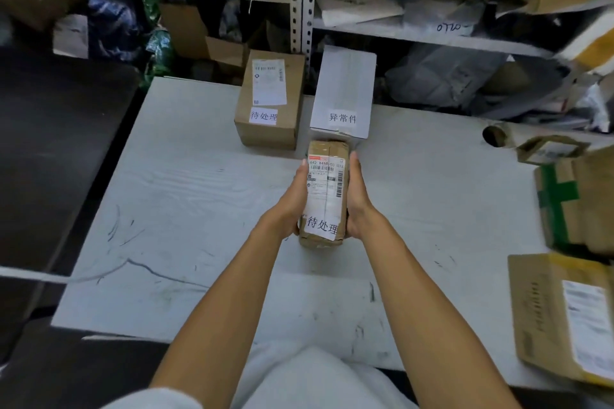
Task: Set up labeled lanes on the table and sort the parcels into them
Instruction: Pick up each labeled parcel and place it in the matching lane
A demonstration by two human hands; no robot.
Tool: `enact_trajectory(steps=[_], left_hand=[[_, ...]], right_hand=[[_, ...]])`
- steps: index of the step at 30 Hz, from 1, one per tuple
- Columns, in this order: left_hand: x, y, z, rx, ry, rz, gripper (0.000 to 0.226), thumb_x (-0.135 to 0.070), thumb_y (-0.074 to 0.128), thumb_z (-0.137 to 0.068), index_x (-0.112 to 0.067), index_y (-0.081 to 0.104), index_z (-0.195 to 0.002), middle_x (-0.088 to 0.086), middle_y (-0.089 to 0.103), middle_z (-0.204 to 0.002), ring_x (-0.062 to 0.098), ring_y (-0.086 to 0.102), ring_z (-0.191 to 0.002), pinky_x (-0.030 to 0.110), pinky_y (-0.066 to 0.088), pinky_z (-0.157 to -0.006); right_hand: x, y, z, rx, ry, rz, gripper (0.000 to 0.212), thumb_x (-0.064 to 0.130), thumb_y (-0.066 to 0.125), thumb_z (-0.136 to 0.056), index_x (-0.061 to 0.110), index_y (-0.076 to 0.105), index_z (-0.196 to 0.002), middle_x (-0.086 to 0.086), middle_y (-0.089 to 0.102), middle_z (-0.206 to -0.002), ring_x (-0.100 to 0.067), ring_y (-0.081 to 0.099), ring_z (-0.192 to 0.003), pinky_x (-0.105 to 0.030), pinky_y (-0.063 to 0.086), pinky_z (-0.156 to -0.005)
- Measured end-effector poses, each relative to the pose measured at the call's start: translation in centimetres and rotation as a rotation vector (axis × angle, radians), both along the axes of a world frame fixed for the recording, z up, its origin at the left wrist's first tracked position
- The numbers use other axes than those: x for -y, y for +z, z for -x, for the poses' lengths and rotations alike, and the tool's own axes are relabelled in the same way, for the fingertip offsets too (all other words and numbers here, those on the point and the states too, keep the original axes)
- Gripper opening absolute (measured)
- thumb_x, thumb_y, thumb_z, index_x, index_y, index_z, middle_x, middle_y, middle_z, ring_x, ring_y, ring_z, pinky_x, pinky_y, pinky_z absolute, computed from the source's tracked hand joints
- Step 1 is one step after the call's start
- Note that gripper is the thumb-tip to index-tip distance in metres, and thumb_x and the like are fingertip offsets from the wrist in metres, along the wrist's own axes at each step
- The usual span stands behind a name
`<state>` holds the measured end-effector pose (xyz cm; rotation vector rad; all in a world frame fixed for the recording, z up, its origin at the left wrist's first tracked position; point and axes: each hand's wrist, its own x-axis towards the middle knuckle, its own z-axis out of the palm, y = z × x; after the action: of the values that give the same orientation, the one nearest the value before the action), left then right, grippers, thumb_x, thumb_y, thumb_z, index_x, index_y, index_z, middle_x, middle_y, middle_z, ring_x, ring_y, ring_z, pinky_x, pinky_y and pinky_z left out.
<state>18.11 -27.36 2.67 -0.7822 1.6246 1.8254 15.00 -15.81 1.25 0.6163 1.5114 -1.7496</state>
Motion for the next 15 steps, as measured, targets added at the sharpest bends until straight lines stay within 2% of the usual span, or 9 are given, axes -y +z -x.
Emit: enact_trajectory(steps=[2,6,9,11,13,14,15], left_hand=[[-0.1,-0.7,0.0,-0.048,0.031,-0.013,0.071,-0.071,0.011,-0.1,-0.034,0.059,-0.137,0.0,0.067,-0.133,0.016,0.069,-0.109,0.034,0.054,-0.083],[-0.2,-0.3,-0.2,-0.076,0.054,-0.02,0.071,-0.071,0.014,-0.1,-0.032,0.062,-0.136,0.002,0.072,-0.125,0.019,0.071,-0.11,0.037,0.056,-0.089],[-0.5,0.2,-0.9,-0.081,0.09,-0.067,0.076,-0.075,0.013,-0.097,-0.032,0.066,-0.131,0.005,0.071,-0.127,0.022,0.071,-0.112,0.044,0.053,-0.1],[-1.4,3.4,-1.5,-0.087,0.013,-0.032,0.083,-0.072,0.006,-0.099,-0.023,0.061,-0.138,0.015,0.057,-0.146,0.027,0.063,-0.125,0.047,0.045,-0.111],[-2.2,5.0,-2.4,-0.164,-0.035,-0.037,0.076,-0.049,-0.002,-0.107,-0.005,0.041,-0.152,0.022,0.027,-0.162,0.033,0.044,-0.143,0.044,0.034,-0.118],[-2.4,5.7,-2.9,-0.161,-0.027,-0.06,0.074,-0.045,-0.003,-0.108,-0.007,0.047,-0.147,0.023,0.029,-0.161,0.028,0.05,-0.138,0.039,0.042,-0.111],[-2.4,6.4,-3.2,-0.155,-0.042,-0.085,0.076,-0.05,-0.003,-0.107,-0.018,0.061,-0.131,0.021,0.047,-0.151,0.017,0.067,-0.117,0.032,0.055,-0.093]], right_hand=[[0.2,-0.5,0.0,-0.011,-0.023,0.001,0.099,0.091,0.019,-0.087,0.021,0.066,-0.137,-0.017,0.069,-0.131,-0.039,0.068,-0.118,-0.06,0.05,-0.105],[0.3,0.1,-0.4,-0.02,-0.067,0.043,0.1,0.093,0.021,-0.085,0.02,0.068,-0.134,-0.017,0.071,-0.128,-0.04,0.068,-0.118,-0.062,0.047,-0.109],[0.2,0.6,-1.0,-0.015,-0.069,0.063,0.102,0.095,0.021,-0.083,0.021,0.067,-0.136,-0.016,0.071,-0.129,-0.039,0.068,-0.119,-0.062,0.046,-0.11],[0.0,0.8,-1.6,-0.012,-0.082,0.074,0.105,0.097,0.021,-0.08,0.022,0.068,-0.135,-0.016,0.071,-0.129,-0.039,0.068,-0.119,-0.063,0.046,-0.11],[-0.4,1.2,-2.3,-0.011,-0.092,0.075,0.104,0.097,0.02,-0.081,0.021,0.071,-0.13,-0.017,0.072,-0.127,-0.04,0.068,-0.118,-0.063,0.046,-0.109],[-0.7,1.5,-2.6,-0.016,-0.088,0.079,0.103,0.095,0.018,-0.083,0.02,0.072,-0.129,-0.017,0.073,-0.125,-0.04,0.069,-0.117,-0.062,0.047,-0.108],[-0.9,1.9,-2.9,-0.027,-0.082,0.085,0.101,0.093,0.016,-0.086,0.02,0.072,-0.128,-0.018,0.073,-0.123,-0.04,0.07,-0.115,-0.061,0.048,-0.107]])
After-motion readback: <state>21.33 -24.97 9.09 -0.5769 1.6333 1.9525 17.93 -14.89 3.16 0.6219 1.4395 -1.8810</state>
